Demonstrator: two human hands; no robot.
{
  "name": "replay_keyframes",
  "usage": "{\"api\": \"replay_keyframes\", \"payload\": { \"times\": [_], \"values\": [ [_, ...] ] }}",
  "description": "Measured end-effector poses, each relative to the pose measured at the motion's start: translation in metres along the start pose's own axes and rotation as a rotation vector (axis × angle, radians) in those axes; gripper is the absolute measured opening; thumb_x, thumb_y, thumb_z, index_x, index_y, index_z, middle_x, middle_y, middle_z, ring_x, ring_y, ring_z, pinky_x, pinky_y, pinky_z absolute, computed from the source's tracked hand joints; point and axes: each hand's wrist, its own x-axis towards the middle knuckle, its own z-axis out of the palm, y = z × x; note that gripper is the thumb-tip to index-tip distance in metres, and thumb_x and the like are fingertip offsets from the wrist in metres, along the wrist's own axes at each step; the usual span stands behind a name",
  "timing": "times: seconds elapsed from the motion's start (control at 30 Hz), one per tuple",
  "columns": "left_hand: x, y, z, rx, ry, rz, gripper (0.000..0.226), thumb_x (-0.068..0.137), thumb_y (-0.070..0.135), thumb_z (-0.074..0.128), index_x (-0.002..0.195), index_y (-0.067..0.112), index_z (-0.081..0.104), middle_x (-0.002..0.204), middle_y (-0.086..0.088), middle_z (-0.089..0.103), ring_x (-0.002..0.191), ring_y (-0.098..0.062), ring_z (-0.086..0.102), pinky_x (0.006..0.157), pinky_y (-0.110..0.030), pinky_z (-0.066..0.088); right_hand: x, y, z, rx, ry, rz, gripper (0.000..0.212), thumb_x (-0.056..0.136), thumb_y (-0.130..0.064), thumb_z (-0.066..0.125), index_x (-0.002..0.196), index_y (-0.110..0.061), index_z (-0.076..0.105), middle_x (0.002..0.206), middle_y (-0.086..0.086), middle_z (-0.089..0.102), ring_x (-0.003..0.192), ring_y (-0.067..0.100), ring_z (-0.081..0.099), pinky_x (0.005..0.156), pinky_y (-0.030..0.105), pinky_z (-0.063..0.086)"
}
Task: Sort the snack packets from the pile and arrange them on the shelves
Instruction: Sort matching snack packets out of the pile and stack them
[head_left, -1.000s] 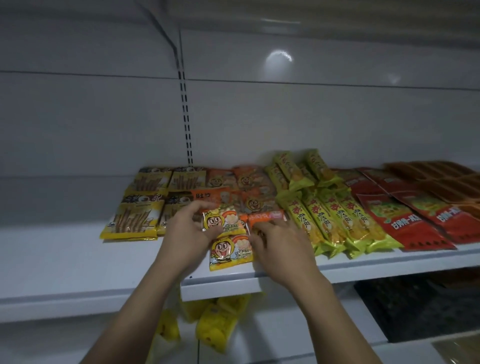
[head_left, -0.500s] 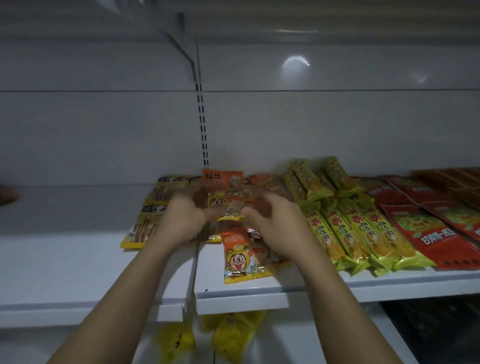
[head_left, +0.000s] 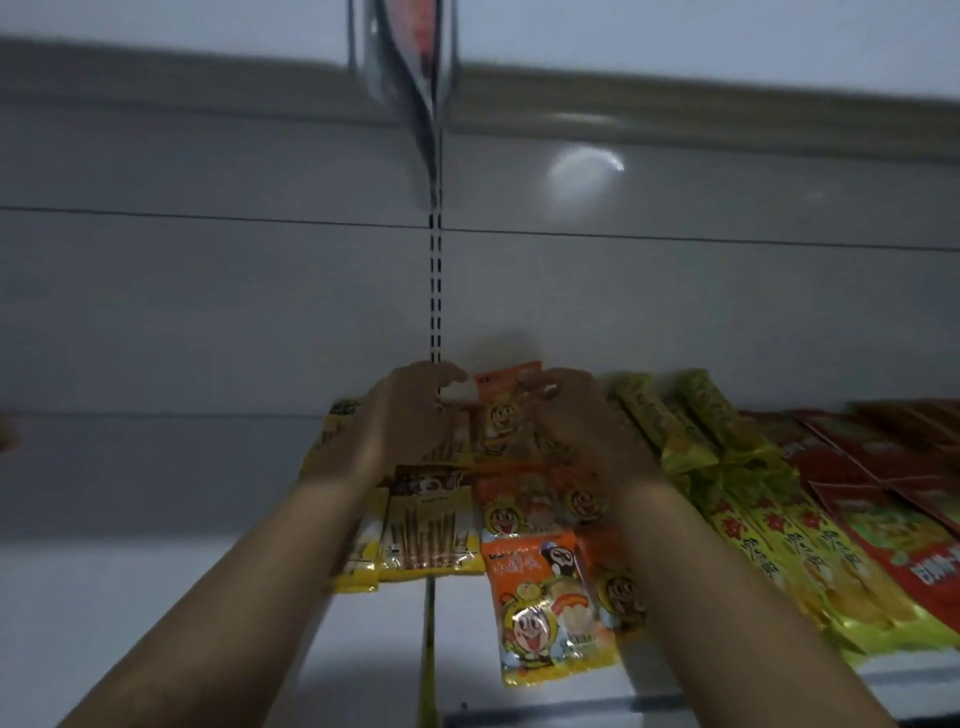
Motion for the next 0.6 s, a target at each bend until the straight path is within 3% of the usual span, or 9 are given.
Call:
{"api": "replay_keyframes", "payload": {
  "times": [0.1,0.2,0.27,0.37,0.4,0.5,0.6],
  "values": [
    [0.014,-0.01,0.004,0.388,-0.183,0.053,0.047,0.099,0.04,0.052,0.145,0.033,0.044,0.148,-0.001,0.046,0.133,-0.024,0.044,0.107,-0.036,0.037,0.012,0.005,0.015,-0.062,-0.05,0.05,0.035,0.083,-0.001,0.07,0.114,-0.017,0.07,0.116,0.007,0.068,0.087,0.018,0.065,0.061,0.024,0.054],
    [0.026,-0.017,0.013,0.656,-0.305,0.105,0.047,0.1,0.044,0.045,0.145,0.031,0.043,0.144,-0.003,0.05,0.131,-0.027,0.042,0.111,-0.044,0.03,0.02,0.01,0.025,-0.193,-0.099,0.046,0.034,0.084,-0.006,0.067,0.116,-0.016,0.071,0.121,0.008,0.067,0.101,0.025,0.065,0.086,0.041,0.057],
    [0.034,-0.021,0.018,0.704,-0.333,0.124,0.045,0.099,0.042,0.047,0.142,0.029,0.047,0.142,-0.003,0.052,0.13,-0.028,0.044,0.111,-0.047,0.029,0.025,0.01,0.028,-0.409,-0.141,0.03,0.025,0.089,-0.017,0.061,0.111,-0.015,0.072,0.114,0.009,0.068,0.104,0.029,0.064,0.092,0.042,0.052],
    [0.041,-0.025,0.024,0.709,-0.348,0.164,0.043,0.099,0.041,0.045,0.14,0.03,0.047,0.139,-0.001,0.053,0.129,-0.028,0.044,0.108,-0.049,0.03,0.027,0.004,0.03,-0.706,-0.162,-0.001,0.021,0.09,-0.025,0.054,0.074,-0.013,0.062,0.079,0.005,0.061,0.079,0.026,0.062,0.061,0.029,0.045],
    [0.043,-0.025,0.026,0.709,-0.347,0.177,0.041,0.099,0.039,0.042,0.139,0.031,0.047,0.138,-0.002,0.053,0.129,-0.028,0.044,0.107,-0.05,0.03,0.027,0.002,0.032,-0.791,-0.162,-0.019,0.023,0.09,-0.029,0.052,0.073,-0.015,0.059,0.079,0.004,0.059,0.079,0.025,0.061,0.06,0.029,0.044],
    [0.046,-0.024,0.033,0.721,-0.333,0.233,0.045,0.102,0.033,0.036,0.147,0.037,0.032,0.143,-0.004,0.049,0.128,-0.031,0.042,0.105,-0.05,0.029,0.029,0.0,0.041,-0.999,-0.194,-0.07,0.033,0.094,-0.04,0.046,0.12,-0.026,0.063,0.104,0.007,0.061,0.091,0.027,0.058,0.08,0.04,0.051],
    [0.049,-0.025,0.04,0.703,-0.355,0.273,0.049,0.104,0.029,0.033,0.151,0.04,0.022,0.144,-0.004,0.049,0.13,-0.032,0.039,0.106,-0.053,0.026,0.032,0.003,0.046,-1.081,-0.277,-0.07,0.045,0.095,-0.042,0.047,0.138,-0.03,0.051,0.125,0.006,0.061,0.109,0.028,0.059,0.094,0.046,0.048]
  ]
}}
